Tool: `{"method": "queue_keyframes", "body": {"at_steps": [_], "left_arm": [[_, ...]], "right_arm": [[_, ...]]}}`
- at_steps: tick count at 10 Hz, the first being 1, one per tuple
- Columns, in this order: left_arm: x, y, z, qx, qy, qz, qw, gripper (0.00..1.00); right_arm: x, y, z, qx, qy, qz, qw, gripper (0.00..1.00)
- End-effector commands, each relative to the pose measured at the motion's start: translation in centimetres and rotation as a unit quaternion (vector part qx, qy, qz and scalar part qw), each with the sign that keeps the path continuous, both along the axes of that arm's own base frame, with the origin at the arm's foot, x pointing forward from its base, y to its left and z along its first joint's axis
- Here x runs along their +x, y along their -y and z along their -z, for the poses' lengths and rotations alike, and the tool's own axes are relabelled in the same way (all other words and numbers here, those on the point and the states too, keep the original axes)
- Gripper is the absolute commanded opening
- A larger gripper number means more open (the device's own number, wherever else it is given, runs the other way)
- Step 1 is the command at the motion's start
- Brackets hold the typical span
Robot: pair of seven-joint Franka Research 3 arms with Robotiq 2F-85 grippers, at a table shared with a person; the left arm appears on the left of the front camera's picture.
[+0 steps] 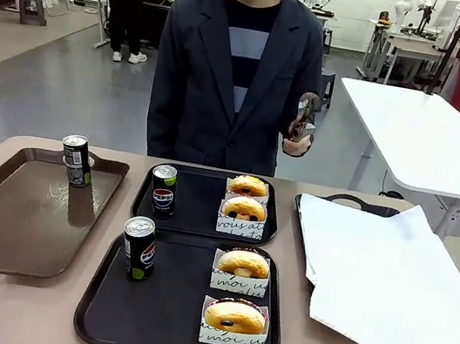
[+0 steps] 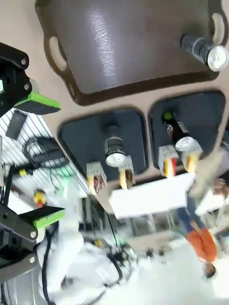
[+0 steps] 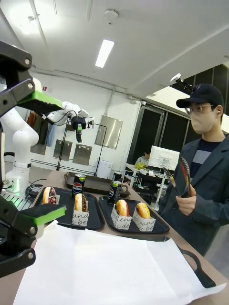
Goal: Set up donuts and drinks on trays.
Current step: Pick up one Pepsi coke from the Handle tray and place it on the Flat Tray without a Pepsi coke.
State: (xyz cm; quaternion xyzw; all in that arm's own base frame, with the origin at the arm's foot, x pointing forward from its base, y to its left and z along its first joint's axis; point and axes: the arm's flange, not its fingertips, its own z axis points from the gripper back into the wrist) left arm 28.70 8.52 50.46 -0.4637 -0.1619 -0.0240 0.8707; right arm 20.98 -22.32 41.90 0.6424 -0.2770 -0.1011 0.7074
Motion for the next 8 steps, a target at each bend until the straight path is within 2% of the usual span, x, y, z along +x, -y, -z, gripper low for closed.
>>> {"method": "queue_keyframes", "body": {"at_steps": [1, 2, 3, 4, 5, 6, 8], "left_arm": [[-5.1, 0.7, 8.5, -0.068, -0.017, 0.000, 0.998, 1.00], [-6.8, 0.2, 9.8, -0.072, -0.031, -0.014, 0.997, 1.00], [-7.2, -0.6, 10.2, -0.075, -0.050, -0.014, 0.996, 1.00], [-6.1, -1.1, 10.5, -0.069, -0.073, 0.009, 0.995, 1.00], [-7.0, -0.4, 11.7, -0.059, -0.079, 0.032, 0.995, 1.00], [-2.5, -6.3, 6.3, -0.086, -0.062, -0.009, 0.994, 1.00], [-2.5, -6.3, 6.3, -0.086, -0.062, -0.009, 0.994, 1.00]], "right_arm": [[0.3, -0.1, -0.2, 0.006, 0.017, 0.004, 1.000, 1.00], [0.3, -0.1, -0.2, 0.006, 0.017, 0.004, 1.000, 1.00], [0.3, -0.1, -0.2, 0.006, 0.017, 0.004, 1.000, 1.00], [0.3, -0.1, -0.2, 0.006, 0.017, 0.004, 1.000, 1.00], [0.3, -0.1, -0.2, 0.006, 0.017, 0.004, 1.000, 1.00], [0.3, -0.1, -0.2, 0.006, 0.017, 0.004, 1.000, 1.00], [0.3, -0.1, -0.2, 0.006, 0.017, 0.004, 1.000, 1.00]]}}
